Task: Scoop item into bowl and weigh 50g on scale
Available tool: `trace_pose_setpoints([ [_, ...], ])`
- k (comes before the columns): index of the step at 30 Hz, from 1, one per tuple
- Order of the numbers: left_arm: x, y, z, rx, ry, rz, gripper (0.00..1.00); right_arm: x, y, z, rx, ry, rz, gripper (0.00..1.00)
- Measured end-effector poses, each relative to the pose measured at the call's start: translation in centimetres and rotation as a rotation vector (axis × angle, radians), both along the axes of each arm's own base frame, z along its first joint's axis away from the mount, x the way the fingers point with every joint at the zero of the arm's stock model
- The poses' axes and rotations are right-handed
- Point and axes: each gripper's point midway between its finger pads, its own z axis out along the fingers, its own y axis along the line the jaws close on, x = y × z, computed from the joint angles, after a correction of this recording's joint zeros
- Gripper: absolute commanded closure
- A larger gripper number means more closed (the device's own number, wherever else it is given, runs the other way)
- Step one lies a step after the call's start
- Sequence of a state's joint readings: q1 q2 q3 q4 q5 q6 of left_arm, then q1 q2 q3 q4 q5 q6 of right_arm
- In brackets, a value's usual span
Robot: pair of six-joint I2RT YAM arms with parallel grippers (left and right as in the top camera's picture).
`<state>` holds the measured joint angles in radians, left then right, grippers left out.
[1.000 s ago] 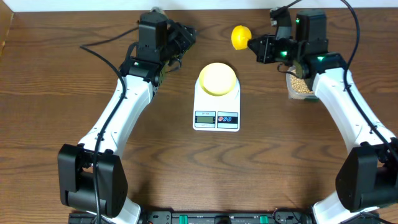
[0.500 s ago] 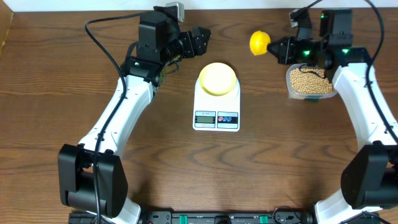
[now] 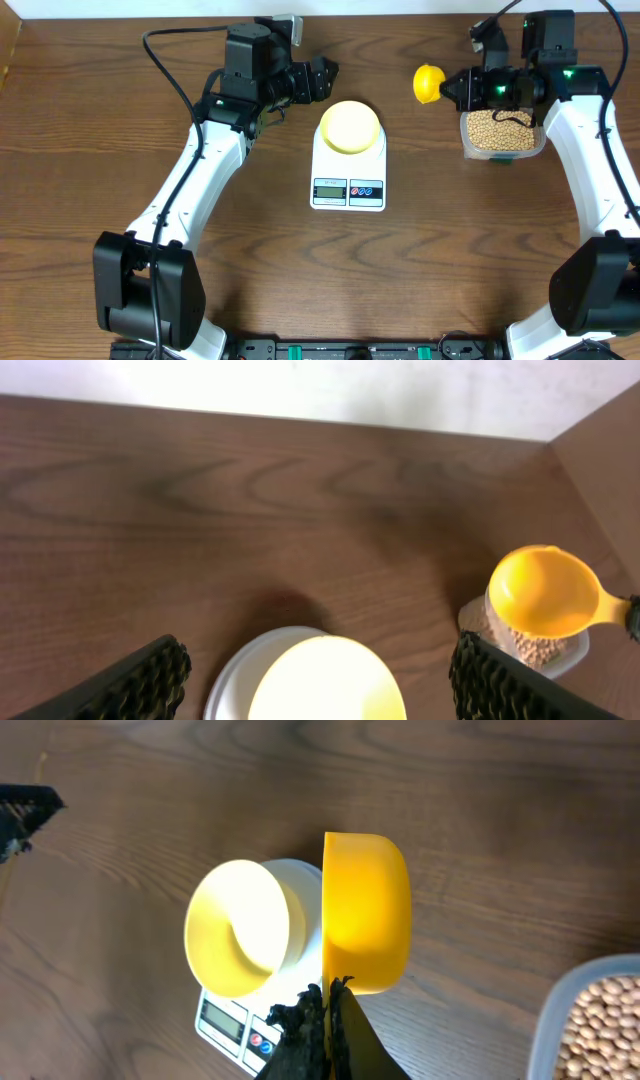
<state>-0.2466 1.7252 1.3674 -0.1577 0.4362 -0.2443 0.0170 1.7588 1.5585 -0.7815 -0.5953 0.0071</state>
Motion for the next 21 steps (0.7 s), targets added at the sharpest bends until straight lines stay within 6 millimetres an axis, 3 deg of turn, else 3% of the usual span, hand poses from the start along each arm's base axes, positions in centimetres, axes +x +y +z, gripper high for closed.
trace_pose_setpoints([
  [7, -1.3, -0.1, -1.6, 0.067, 0.044, -0.051, 0.44, 0.1, -0.2, -0.1, -0.028, -0.019, 0.011, 0.99],
  [12, -4.7, -1.7, -4.1, 0.15, 0.146, -0.15, 0.87, 0.3, -0.7, -0.4, -0.057, -0.024, 0.003, 0.99],
  [13, -5.6, -2.1, -4.8, 0.17, 0.179, -0.171, 0.92, 0.3, -0.7, -0.4, -0.062, -0.024, 0.0, 0.99],
  [17, -10.5, -2.6, -7.5, 0.257, 0.362, -0.231, 0.92, 0.4, -1.0, -0.5, -0.076, -0.026, -0.008, 0.99],
  [21, -12.3, -2.7, -7.6, 0.334, 0.388, -0.23, 0.92, 0.4, -1.1, -0.6, -0.084, -0.024, -0.014, 0.99],
])
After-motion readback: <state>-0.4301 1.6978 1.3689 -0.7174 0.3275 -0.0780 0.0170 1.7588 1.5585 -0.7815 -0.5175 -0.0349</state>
